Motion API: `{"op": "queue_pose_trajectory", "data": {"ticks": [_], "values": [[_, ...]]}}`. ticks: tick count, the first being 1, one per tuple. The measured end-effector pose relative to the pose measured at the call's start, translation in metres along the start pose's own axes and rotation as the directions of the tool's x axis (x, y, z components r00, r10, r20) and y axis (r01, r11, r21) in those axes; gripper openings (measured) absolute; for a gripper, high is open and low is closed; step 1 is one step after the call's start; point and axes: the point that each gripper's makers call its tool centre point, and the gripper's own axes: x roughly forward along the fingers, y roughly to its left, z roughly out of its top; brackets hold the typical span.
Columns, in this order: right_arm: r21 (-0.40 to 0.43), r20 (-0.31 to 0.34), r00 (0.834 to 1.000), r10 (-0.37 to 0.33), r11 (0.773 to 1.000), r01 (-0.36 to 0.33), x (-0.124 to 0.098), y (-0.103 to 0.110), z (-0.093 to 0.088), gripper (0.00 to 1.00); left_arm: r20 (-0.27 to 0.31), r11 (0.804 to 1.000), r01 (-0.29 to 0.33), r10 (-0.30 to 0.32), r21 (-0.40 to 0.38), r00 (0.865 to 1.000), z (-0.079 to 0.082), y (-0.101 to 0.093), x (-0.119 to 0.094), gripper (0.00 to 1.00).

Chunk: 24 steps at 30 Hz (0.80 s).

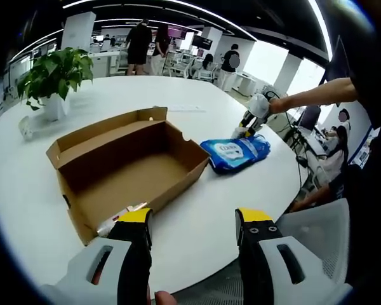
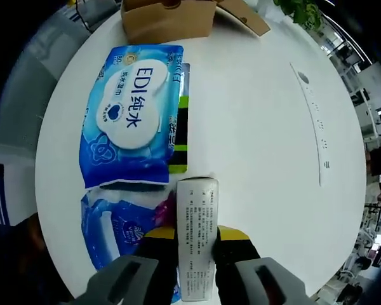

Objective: Operate the shoe box by opening the lid, removing the specified soft item, and placing it in the target area until the item is outside and the box remains undamaged.

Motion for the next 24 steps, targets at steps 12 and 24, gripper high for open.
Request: {"op": "queue_pose_trajectory", "data": {"ticks": [12,24], "values": [[-0.004,-0.01,1.0,0.0,1.0,0.0,0.001,0.001,-0.003,0.19,0.003,1.0,-0.003,0.003,0.001,1.0,0.001,0.0,-0.001,0.54],[0.106,0.0,0.999,-0.052,0.993,0.052,-0.027,-0.009,-0.014,0.32,0.031,1.0,0.013,-0.013,0.014,0.999,0.009,0.001,-0.001,0.53]]}}
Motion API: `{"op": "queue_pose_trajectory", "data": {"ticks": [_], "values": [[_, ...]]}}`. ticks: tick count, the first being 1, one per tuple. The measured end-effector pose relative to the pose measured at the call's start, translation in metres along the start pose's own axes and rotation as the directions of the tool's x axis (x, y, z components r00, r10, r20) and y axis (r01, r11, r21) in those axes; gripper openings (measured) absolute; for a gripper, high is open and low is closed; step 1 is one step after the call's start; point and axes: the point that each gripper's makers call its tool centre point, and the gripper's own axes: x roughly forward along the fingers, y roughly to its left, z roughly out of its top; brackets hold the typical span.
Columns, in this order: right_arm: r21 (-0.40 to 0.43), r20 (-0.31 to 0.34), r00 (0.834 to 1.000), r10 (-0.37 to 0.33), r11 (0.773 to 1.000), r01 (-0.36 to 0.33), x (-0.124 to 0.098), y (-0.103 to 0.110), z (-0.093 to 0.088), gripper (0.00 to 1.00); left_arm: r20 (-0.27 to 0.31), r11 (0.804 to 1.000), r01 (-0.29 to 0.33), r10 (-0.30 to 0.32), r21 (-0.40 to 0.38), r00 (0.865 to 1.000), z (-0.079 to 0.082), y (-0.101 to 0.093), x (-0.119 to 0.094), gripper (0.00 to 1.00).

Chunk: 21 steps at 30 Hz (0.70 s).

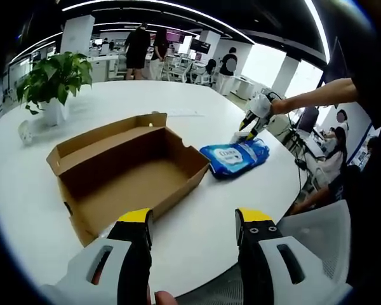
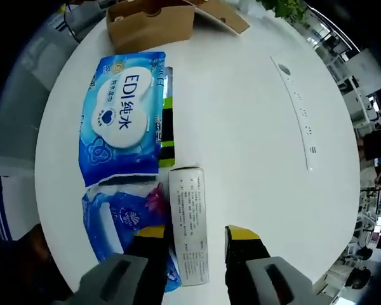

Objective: Operate the shoe box by opening the lid, removing the specified soft item, and placing it in the target area until the item is outside and the box remains undamaged.

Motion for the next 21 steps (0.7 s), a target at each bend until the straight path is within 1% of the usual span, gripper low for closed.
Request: {"op": "queue_pose_trajectory", "data": {"ticks": [3,7,10,11,14,18,19,20,21], "values": [[0.03,0.005,1.0,-0.011,0.999,0.011,-0.006,-0.001,-0.003,0.32,0.008,1.0,0.013,-0.013,0.004,1.0,0.001,-0.002,0.0,0.54],[0.076,0.018,0.999,-0.028,0.997,0.027,-0.019,0.003,-0.002,0.31,0.017,1.0,0.022,-0.022,0.011,1.0,0.0,-0.001,-0.003,0.53],[0.185,0.067,0.996,-0.056,0.982,0.043,-0.026,0.005,0.004,0.31,0.02,1.0,0.015,-0.016,0.021,1.0,-0.001,0.001,-0.007,0.53],[0.235,0.085,0.994,-0.065,0.971,0.043,-0.03,0.007,0.006,0.31,0.025,1.0,0.016,-0.016,0.019,1.0,0.0,0.002,-0.008,0.53],[0.329,0.124,0.988,-0.088,0.943,0.043,-0.038,0.013,0.011,0.31,0.036,1.0,0.019,-0.019,0.011,0.999,0.0,0.002,-0.012,0.53],[0.448,0.18,0.974,-0.14,0.893,0.045,-0.048,0.015,0.018,0.31,0.045,1.0,0.025,-0.026,0.015,0.999,0.0,0.0,-0.018,0.53],[0.496,0.2,0.965,-0.167,0.867,0.047,-0.053,0.015,0.021,0.31,0.047,1.0,0.027,-0.027,0.016,0.998,-0.001,0.0,-0.019,0.53],[0.53,0.21,0.96,-0.183,0.847,0.046,-0.055,0.015,0.022,0.31,0.049,1.0,0.027,-0.028,0.016,0.998,-0.001,0.0,-0.02,0.53],[0.553,0.208,0.959,-0.194,0.831,0.048,-0.057,0.016,0.021,0.31,0.052,0.999,0.029,-0.029,0.015,0.998,-0.001,0.0,-0.021,0.53]]}}
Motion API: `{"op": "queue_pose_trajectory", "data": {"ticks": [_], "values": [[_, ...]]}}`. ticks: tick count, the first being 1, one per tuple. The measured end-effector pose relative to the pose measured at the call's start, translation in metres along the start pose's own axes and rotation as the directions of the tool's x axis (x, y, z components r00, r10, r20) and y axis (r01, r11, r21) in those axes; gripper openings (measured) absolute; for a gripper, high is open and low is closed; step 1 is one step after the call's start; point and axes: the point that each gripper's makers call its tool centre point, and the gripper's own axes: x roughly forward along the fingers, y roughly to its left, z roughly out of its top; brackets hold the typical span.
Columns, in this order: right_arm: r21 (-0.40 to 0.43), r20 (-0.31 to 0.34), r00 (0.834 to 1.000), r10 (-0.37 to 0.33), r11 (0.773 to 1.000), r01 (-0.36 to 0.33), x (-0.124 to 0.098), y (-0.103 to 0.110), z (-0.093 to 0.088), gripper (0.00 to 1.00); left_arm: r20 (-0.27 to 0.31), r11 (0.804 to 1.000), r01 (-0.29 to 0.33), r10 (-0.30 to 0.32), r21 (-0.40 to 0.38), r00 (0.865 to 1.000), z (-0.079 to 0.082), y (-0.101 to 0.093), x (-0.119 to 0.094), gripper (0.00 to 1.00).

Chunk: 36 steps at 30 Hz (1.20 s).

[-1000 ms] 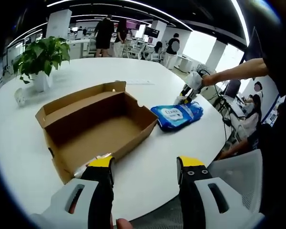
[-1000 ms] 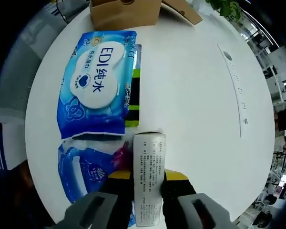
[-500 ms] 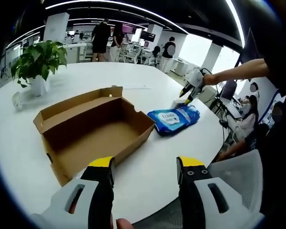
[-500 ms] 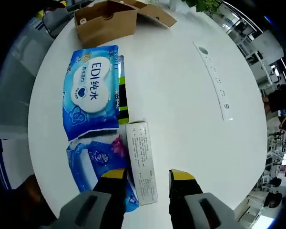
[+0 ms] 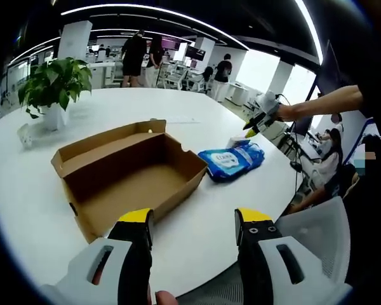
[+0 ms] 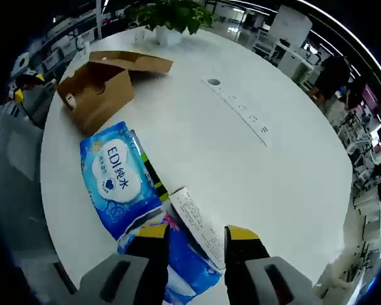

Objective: Operate the shoe box by opening the lid, removing the specified soft item, and placing it in the target area until the item is outside and the box remains undamaged.

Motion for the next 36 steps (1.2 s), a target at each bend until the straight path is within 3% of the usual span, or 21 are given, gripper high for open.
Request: {"op": "queue_pose_trajectory", "data": {"ticks": [6,10,14,18,25,27,32,36], "values": [[0.195,0.12,0.992,-0.035,0.981,0.011,-0.011,0.012,0.012,0.33,0.021,1.0,0.005,-0.004,-0.017,1.0,0.0,0.002,-0.006,0.53],[0.29,0.219,0.974,-0.062,0.957,-0.004,-0.018,0.02,0.027,0.34,0.032,0.999,0.009,-0.008,-0.032,0.999,-0.002,0.004,-0.009,0.53],[0.245,0.264,0.964,-0.043,0.969,-0.024,-0.023,0.04,0.041,0.36,0.033,1.0,0.006,-0.005,-0.03,0.999,-0.004,0.008,-0.013,0.53],[0.272,0.338,0.941,-0.028,0.96,-0.069,-0.026,0.059,0.059,0.38,0.038,0.999,0.002,-0.001,-0.036,0.999,-0.003,0.016,-0.014,0.53],[0.255,0.383,0.924,0.016,0.959,-0.122,-0.02,0.087,0.076,0.41,0.042,1.0,0.011,-0.01,-0.027,0.999,0.0,0.018,-0.017,0.53],[0.273,0.423,0.906,0.03,0.949,-0.159,-0.021,0.101,0.086,0.43,0.046,1.0,0.013,-0.012,-0.027,0.999,0.0,0.021,-0.019,0.53],[0.218,0.436,0.897,0.073,0.958,-0.184,-0.017,0.135,0.104,0.42,0.051,0.999,0.014,-0.013,-0.03,0.999,-0.002,0.028,-0.024,0.53],[0.202,0.469,0.876,0.112,0.952,-0.229,-0.016,0.16,0.122,0.42,0.058,0.999,0.011,-0.009,-0.036,0.998,-0.004,0.032,-0.029,0.53]]}}
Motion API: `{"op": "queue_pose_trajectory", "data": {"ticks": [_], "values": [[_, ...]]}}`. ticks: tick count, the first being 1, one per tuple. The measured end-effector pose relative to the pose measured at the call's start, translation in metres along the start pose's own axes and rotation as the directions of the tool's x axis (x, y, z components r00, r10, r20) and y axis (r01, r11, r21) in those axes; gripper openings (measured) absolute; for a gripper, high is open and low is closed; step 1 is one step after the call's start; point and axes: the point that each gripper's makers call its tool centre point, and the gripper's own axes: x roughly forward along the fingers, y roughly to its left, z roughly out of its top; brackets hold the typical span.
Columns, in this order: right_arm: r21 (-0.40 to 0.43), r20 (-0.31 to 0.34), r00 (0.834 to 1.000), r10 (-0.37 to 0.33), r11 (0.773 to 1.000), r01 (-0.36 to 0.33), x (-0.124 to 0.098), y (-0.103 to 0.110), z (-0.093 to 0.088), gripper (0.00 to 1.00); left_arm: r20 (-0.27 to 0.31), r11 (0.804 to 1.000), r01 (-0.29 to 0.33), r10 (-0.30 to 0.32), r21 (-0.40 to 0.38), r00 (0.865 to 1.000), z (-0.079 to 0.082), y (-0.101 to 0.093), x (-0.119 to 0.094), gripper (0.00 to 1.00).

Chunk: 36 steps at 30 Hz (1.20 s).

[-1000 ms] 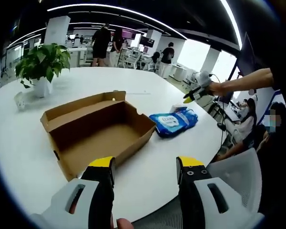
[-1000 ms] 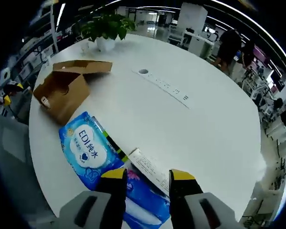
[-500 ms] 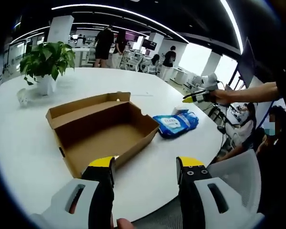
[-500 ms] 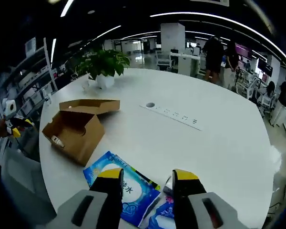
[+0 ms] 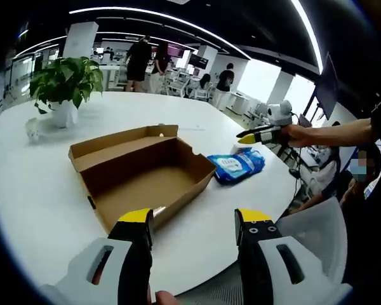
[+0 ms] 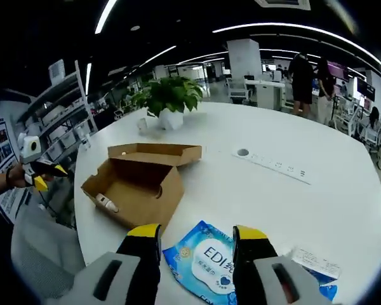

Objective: Operate the shoe box by opening the lid, removing the specified soft item, and placing it in the target area until the item is outside and the box remains undamaged.

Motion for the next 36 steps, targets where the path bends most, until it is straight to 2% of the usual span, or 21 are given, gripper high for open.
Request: {"op": "queue_pose_trajectory", "data": {"ticks": [5,13,16,21,28,36], "values": [[-0.053,-0.002,0.997,0.075,0.996,-0.075,0.017,0.045,0.003,0.42,0.002,1.0,-0.008,0.008,-0.005,1.0,-0.003,0.007,-0.008,0.53],[-0.081,0.014,0.99,0.143,0.987,-0.142,0.03,0.091,0.009,0.42,0.011,1.0,-0.019,0.019,-0.009,1.0,-0.004,0.02,-0.019,0.53],[-0.061,0.023,0.981,0.195,0.979,-0.193,0.032,0.113,0.01,0.42,0.014,1.0,-0.019,0.019,-0.01,1.0,-0.004,0.025,-0.022,0.53],[-0.099,0.022,0.977,0.214,0.972,-0.211,0.031,0.137,0.009,0.41,0.018,1.0,-0.011,0.011,-0.007,1.0,0.0,0.031,-0.02,0.52],[-0.103,0.049,0.976,0.212,0.973,-0.206,0.026,0.156,0.005,0.42,-0.005,0.999,0.029,-0.028,0.031,1.0,0.005,0.028,-0.013,0.52],[-0.092,0.068,0.983,0.168,0.983,-0.162,0.013,0.15,-0.007,0.42,-0.039,0.995,0.065,-0.062,0.069,0.997,0.01,0.027,-0.001,0.52]]}}
